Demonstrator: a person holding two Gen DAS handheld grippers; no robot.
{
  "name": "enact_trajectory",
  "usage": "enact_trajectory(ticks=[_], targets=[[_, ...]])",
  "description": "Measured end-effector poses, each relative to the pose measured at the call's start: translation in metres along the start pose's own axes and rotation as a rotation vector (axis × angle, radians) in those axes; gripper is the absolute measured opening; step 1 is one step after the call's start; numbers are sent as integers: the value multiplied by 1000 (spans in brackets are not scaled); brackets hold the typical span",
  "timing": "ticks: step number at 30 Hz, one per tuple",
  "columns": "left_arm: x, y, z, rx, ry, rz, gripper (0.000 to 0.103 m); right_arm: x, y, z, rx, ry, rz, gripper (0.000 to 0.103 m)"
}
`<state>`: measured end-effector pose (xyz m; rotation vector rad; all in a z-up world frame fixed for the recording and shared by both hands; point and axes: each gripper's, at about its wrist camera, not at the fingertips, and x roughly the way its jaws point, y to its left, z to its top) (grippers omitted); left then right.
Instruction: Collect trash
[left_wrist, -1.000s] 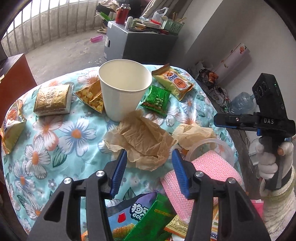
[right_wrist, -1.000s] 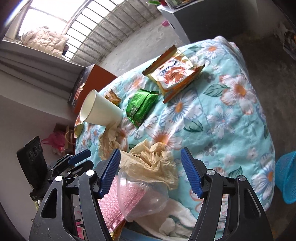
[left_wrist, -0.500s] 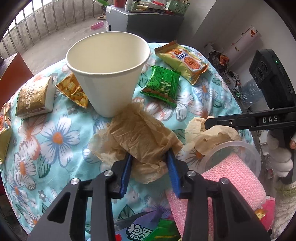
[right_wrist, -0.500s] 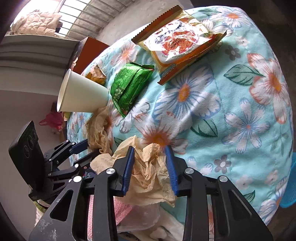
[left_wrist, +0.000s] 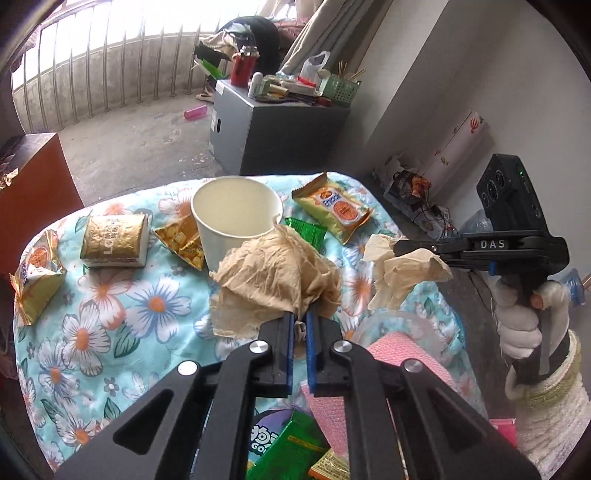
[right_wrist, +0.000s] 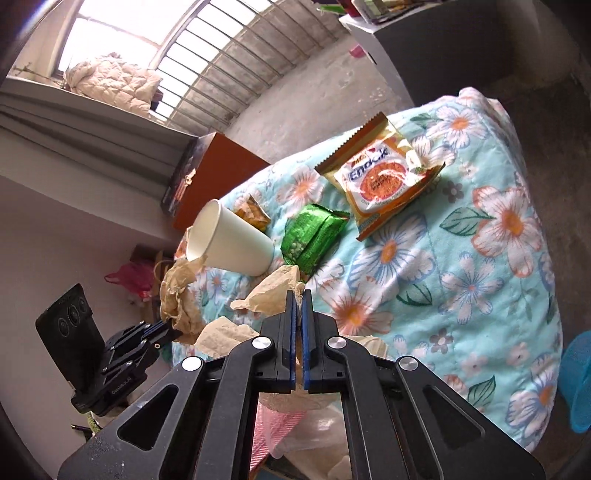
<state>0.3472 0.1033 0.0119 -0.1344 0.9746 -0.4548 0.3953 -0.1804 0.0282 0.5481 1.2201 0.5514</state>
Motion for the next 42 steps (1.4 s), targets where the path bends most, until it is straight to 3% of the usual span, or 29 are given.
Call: enact_trajectory(ticks=[7, 11, 15, 20, 24, 28, 29, 33, 38, 42], targets=[[-105, -12, -34, -6, -158, -111, 5, -63, 59, -24, -97, -127, 57, 1], [-156, -16, -84, -24, -193, -139, 5, -93, 101, -67, -194, -179, 108, 1], [-183, -14, -149, -56, -168, -115, 5, -95, 132, -123, -264, -181, 158, 1], [-182, -8, -233, -140, -97, -99, 5, -69, 151, -191, -284, -129, 183, 1], [-163, -14, -286, -84, -40, 41, 7, -41, 161, -237, -279, -82, 176, 1], [-135, -9, -320, -100, 44, 42, 23, -5, 173, -262, -298, -33, 128, 1], [-133, -6, -325, -122, 53, 30, 31, 4, 177, -265, -304, -21, 122, 1], [-150, 5, -341, -197, -18, -44, 59, 34, 197, -281, -358, 8, 95, 1], [-176, 14, -358, -215, -63, -69, 61, 73, 214, -301, -439, 27, 42, 1], [-196, 23, -373, -246, -97, -85, 61, 105, 209, -314, -489, 51, -71, 1]])
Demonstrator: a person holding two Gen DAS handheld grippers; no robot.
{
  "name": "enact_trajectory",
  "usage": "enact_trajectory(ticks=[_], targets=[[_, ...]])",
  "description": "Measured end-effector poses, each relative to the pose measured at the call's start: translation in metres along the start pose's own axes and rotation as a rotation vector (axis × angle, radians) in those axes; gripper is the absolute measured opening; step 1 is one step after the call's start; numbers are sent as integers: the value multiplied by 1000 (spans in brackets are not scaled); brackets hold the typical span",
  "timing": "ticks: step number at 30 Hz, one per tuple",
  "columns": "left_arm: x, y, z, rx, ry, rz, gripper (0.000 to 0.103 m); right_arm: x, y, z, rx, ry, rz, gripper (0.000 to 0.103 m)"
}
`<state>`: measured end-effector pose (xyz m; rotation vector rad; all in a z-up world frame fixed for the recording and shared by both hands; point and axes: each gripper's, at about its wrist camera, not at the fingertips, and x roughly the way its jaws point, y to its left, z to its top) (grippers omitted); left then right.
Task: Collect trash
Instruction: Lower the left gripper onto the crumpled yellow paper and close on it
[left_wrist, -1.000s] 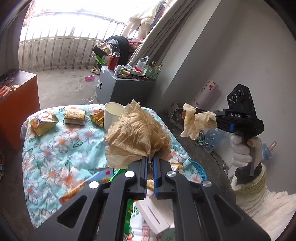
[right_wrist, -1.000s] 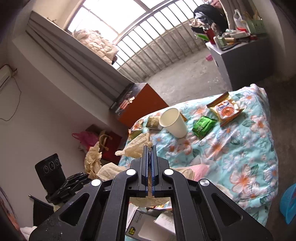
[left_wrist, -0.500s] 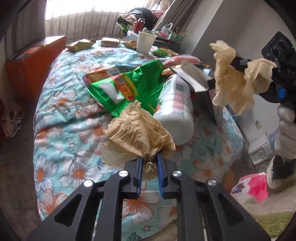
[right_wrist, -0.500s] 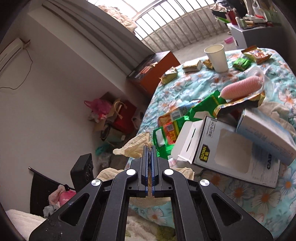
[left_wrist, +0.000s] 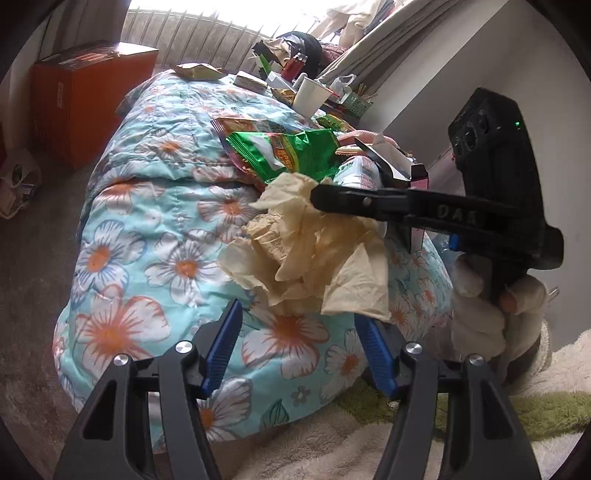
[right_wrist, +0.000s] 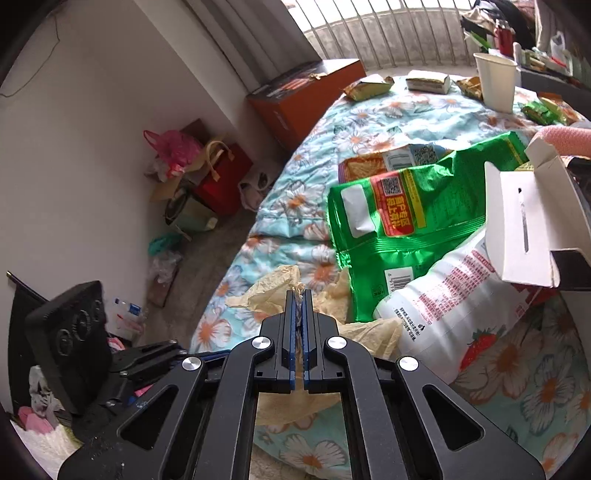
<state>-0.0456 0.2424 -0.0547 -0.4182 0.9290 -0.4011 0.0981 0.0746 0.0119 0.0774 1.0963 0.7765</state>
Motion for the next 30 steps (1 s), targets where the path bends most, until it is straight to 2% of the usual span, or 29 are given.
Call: enact_trajectory(ticks=[2, 5, 8, 14, 16, 18, 19, 21, 23, 30], targets=[[-11, 2, -2, -6, -42, -21, 61, 11, -1, -6, -17, 25, -42, 1], [-24, -3, -2, 7, -116, -84, 61, 19, -2, -10, -23, 56, -58, 1], [-22, -12, 4, 63, -139, -117, 61, 19, 0, -8, -41, 79, -57, 2], [12, -35, 7, 278, -96, 20, 57, 25, -3, 1, -17, 158, -3, 3], [25, -38, 6, 340, -85, 68, 56, 24, -6, 3, 19, 169, 30, 6], [36, -39, 5, 383, -73, 113, 53, 20, -8, 4, 55, 171, 70, 15], [42, -39, 5, 394, -66, 129, 52, 18, -8, 4, 73, 169, 89, 19], [51, -36, 6, 401, -55, 146, 48, 11, -9, 4, 99, 148, 112, 37], [56, -34, 6, 398, -43, 154, 47, 0, -9, 3, 120, 121, 131, 41], [66, -36, 9, 433, -26, 211, 47, -44, -26, -2, 236, 22, 270, 42]])
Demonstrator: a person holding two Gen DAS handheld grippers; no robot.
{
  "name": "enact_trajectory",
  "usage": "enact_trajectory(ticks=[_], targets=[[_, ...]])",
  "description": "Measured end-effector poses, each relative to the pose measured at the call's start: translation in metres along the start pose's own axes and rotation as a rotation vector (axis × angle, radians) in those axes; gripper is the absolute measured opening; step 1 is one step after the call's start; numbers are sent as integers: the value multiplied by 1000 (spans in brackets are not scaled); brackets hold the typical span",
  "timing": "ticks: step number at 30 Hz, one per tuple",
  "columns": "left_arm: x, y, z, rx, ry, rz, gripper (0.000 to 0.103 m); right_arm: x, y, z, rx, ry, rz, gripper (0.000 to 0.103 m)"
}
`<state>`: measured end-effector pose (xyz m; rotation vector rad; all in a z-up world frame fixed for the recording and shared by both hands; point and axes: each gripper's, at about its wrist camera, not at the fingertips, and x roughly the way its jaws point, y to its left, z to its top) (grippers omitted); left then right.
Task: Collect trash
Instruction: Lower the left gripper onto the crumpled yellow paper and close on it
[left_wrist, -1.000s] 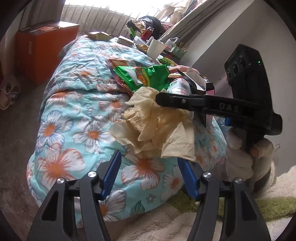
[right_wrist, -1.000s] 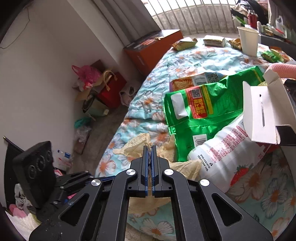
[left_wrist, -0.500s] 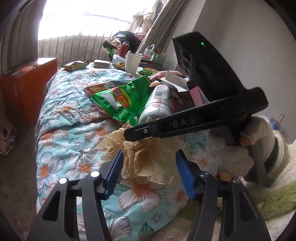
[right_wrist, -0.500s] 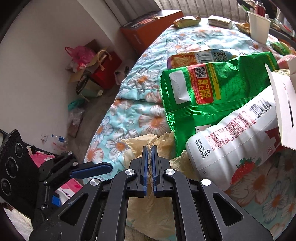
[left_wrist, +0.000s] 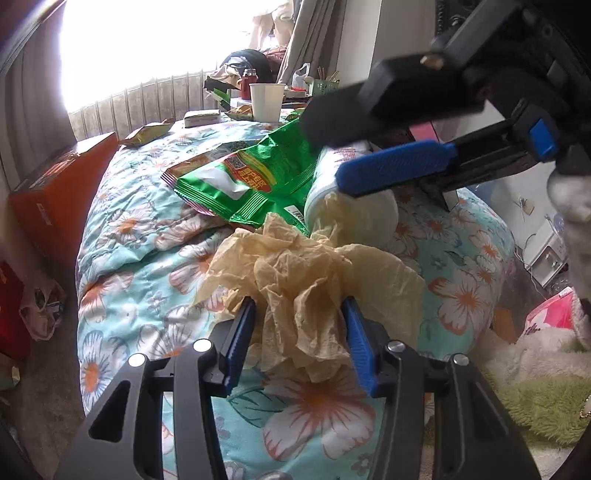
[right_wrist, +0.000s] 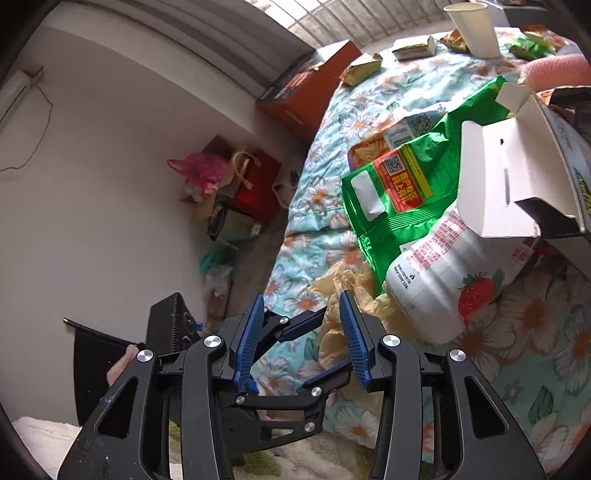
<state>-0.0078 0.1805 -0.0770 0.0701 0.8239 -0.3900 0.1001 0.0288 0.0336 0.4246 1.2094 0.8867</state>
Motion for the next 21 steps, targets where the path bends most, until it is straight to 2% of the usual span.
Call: enact_trajectory(ticks=[3, 7, 8, 11, 14, 16, 19, 21], targets=[[7, -1, 0, 12, 23, 23, 47, -27, -5, 1, 22, -67, 24, 42], [0, -3, -1, 3, 21, 37, 47, -57, -12, 2, 17, -144, -26, 43], [-4, -3, -1, -3, 16, 39, 50, -60, -12, 1, 9, -154, -37, 43], [-20, 1, -3, -26, -14, 66, 64, -66, -15, -2, 4, -165, -57, 43], [-36, 3, -7, -40, -40, 70, 72, -68, -22, -4, 20, -165, -45, 42], [-45, 2, -7, -37, -49, 86, 72, -67, -26, -5, 28, -167, -42, 42], [-58, -5, -3, -22, -84, 64, 72, -70, -33, -6, 37, -176, -43, 42], [-60, -11, 4, -9, -121, 15, 72, -72, -37, -6, 48, -187, -42, 42]])
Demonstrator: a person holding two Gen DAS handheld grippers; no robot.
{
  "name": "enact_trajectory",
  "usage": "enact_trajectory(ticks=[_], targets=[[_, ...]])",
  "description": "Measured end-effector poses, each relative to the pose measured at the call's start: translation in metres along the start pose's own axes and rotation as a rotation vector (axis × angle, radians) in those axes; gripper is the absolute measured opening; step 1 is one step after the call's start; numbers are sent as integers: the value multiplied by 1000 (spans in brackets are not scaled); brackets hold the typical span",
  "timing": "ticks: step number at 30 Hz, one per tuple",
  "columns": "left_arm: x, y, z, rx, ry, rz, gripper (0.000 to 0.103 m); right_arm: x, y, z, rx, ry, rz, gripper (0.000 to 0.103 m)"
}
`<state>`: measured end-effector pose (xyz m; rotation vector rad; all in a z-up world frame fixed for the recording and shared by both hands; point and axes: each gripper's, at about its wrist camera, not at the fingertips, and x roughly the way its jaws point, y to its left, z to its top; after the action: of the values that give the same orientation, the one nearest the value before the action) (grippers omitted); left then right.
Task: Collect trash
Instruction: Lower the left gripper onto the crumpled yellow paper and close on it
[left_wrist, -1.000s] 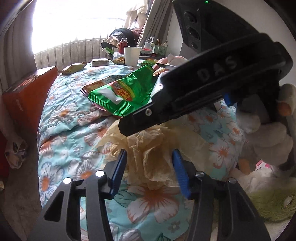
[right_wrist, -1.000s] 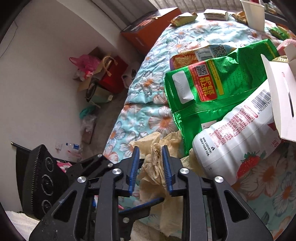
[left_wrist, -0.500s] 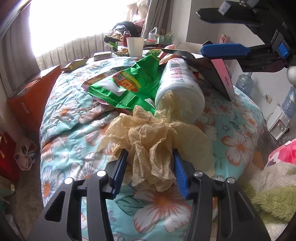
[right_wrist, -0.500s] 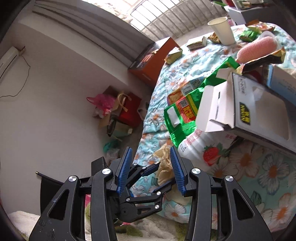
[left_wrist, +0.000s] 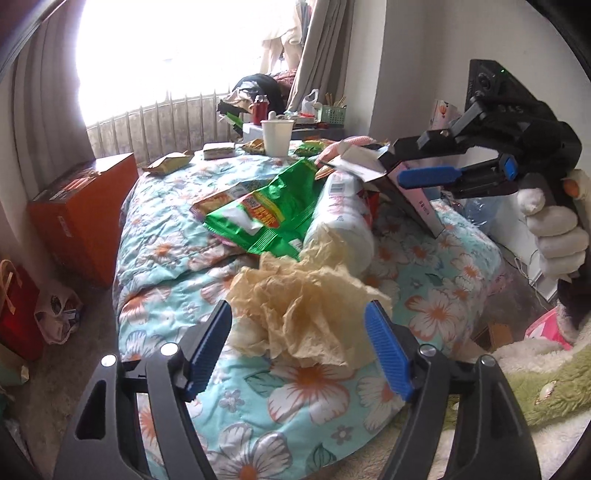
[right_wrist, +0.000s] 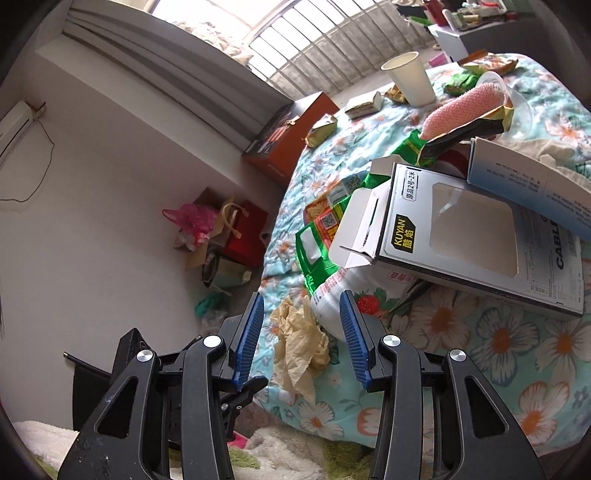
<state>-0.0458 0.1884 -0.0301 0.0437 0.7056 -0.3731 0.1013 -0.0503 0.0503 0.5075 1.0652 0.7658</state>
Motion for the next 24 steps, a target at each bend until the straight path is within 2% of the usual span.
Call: enact_trajectory(ticks=[3, 5, 7, 9, 13, 16, 21, 24], targets=[[20, -7, 11, 28, 8, -26, 72, -6, -5, 1, 16, -17, -5, 42], [43, -7, 12, 41, 63, 1, 71, -13, -8, 0, 21, -32, -9, 42], [64, -3, 8, 41, 121, 1, 67, -20, -11, -1, 26, -49, -17, 42], [80, 0, 1, 60, 180, 35, 62, -27, -15, -2, 35, -66, -28, 42], [85, 2, -5, 67, 207, 52, 59, -42, -26, 0, 53, -102, -45, 42], [85, 6, -7, 51, 213, 61, 51, -51, -32, 6, 58, -127, -61, 42], [82, 14, -7, 17, 208, 83, 30, -66, -42, 23, 71, -175, -84, 42], [79, 23, -7, -33, 206, 78, 20, -77, -46, 38, 64, -196, -93, 43]])
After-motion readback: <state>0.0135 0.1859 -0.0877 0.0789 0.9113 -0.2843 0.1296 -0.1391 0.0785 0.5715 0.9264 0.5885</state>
